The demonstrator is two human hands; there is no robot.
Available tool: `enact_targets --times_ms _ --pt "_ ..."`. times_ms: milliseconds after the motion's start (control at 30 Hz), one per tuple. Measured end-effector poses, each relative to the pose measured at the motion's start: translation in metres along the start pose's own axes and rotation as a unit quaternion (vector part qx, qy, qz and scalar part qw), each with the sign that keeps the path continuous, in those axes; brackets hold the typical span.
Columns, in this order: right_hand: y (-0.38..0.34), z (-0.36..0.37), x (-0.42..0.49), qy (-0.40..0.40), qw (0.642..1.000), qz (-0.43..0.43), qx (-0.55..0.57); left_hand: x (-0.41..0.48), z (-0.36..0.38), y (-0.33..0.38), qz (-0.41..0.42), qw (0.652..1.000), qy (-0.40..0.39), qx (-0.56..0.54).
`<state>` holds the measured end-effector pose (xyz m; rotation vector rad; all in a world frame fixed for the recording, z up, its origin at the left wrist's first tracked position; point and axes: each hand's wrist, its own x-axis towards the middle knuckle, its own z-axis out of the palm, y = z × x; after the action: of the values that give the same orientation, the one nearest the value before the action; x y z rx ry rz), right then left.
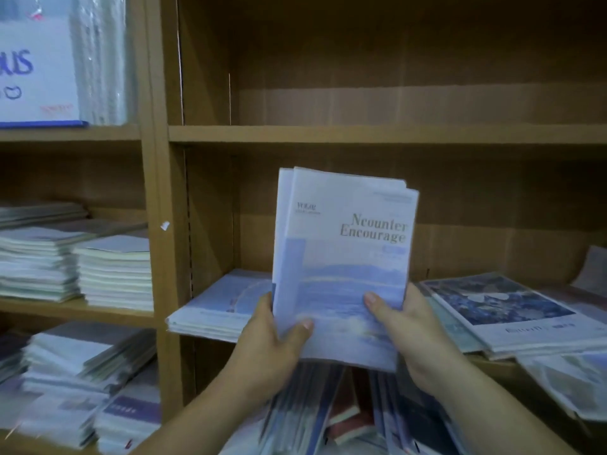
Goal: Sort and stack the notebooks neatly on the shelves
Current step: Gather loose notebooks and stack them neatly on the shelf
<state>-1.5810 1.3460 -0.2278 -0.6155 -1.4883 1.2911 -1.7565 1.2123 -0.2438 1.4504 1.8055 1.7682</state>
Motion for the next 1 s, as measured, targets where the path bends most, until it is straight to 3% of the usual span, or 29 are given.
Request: enact_targets --times_ms 167,333,433,633,833,933,1000 --pt "-0.029 -0.004 0.028 0.003 0.992 -0.104 -0.069 0.049 0.014 0.027 0.023 0.999 0.034 0.02" --pt "-0.004 -0.012 0.034 0.037 0.995 -0.038 -0.087 0.06 0.031 0.0 -0.015 0.997 -0.037 0.072" --pt "0.008 -0.013 0.034 0.055 0.996 -0.01 -0.067 0.06 0.034 -0.007 -0.005 0.997 -0.039 0.066" --pt "0.004 -0.011 0.034 0.059 0.987 -0.061 -0.138 0.056 0.045 -0.006 0.008 0.998 -0.014 0.068" --pt "0.013 -0.014 0.021 -0.004 0.98 0.016 -0.199 0.054 0.047 0.003 -0.019 0.993 -0.026 0.11" --pt "0.011 -0.012 0.012 -0.003 0.977 -0.021 -0.214 0.043 0.028 0.012 0.026 0.991 -0.042 0.127" --pt "0.008 0.002 0.007 0.006 0.977 -0.044 -0.207 0.04 0.004 0.018 0.049 0.992 -0.009 0.112"
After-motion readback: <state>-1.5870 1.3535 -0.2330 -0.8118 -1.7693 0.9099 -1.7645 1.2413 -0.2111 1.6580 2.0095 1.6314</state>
